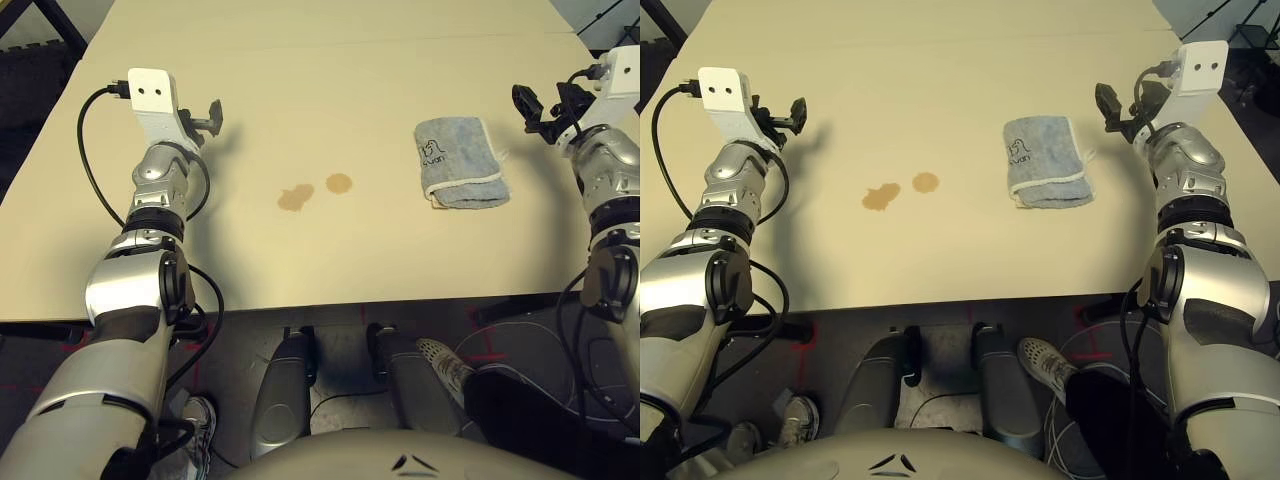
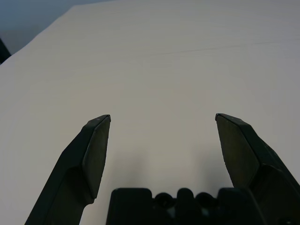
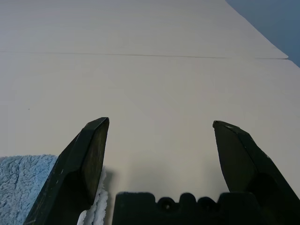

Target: Wipe the water off the table with a rag.

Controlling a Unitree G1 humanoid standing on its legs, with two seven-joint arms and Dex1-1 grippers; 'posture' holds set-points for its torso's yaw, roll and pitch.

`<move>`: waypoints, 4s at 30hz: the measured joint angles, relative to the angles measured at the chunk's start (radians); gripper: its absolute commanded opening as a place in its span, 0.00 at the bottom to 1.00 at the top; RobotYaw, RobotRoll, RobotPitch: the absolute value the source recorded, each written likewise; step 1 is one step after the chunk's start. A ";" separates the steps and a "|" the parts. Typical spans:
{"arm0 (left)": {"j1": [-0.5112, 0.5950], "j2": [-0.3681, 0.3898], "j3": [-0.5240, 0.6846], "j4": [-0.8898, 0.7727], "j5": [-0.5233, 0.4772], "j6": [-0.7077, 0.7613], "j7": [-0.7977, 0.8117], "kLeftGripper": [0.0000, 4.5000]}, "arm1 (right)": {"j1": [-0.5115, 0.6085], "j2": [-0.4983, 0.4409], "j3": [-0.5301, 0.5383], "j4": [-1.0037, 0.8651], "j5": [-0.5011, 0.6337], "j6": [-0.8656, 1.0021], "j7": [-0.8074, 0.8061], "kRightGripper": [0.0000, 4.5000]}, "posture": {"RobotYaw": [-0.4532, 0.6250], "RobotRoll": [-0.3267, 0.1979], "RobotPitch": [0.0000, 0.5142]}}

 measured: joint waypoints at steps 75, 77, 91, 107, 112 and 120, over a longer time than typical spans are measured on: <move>-0.073 0.352 -0.757 -0.315 -0.216 0.454 -1.368 1.00 | -0.062 0.134 -0.027 -0.401 0.231 1.270 0.096 0.00 | 0.45 0.62 0.51; -0.083 0.351 -0.760 -0.317 -0.219 0.451 -1.368 1.00 | -0.078 0.181 -0.055 -0.499 0.268 1.319 0.044 0.00 | 0.45 0.62 0.51; -0.111 0.345 -0.769 -0.353 -0.247 0.449 -1.368 1.00 | -0.007 0.735 -0.262 -1.091 0.424 1.661 -0.379 0.00 | 0.46 0.62 0.50; -0.073 0.388 -0.796 -0.429 -0.290 0.495 -1.368 1.00 | 0.076 0.733 -0.074 -0.976 0.393 1.528 -0.518 0.00 | 0.48 0.62 0.55; -0.066 0.390 -0.797 -0.437 -0.291 0.509 -1.369 1.00 | 0.156 0.713 0.039 -1.020 0.359 1.471 -0.525 0.00 | 0.46 0.62 0.56; -0.066 0.386 -0.799 -0.435 -0.293 0.512 -1.369 1.00 | 0.199 0.517 0.135 -1.174 0.324 1.516 -0.504 0.00 | 0.44 0.62 0.56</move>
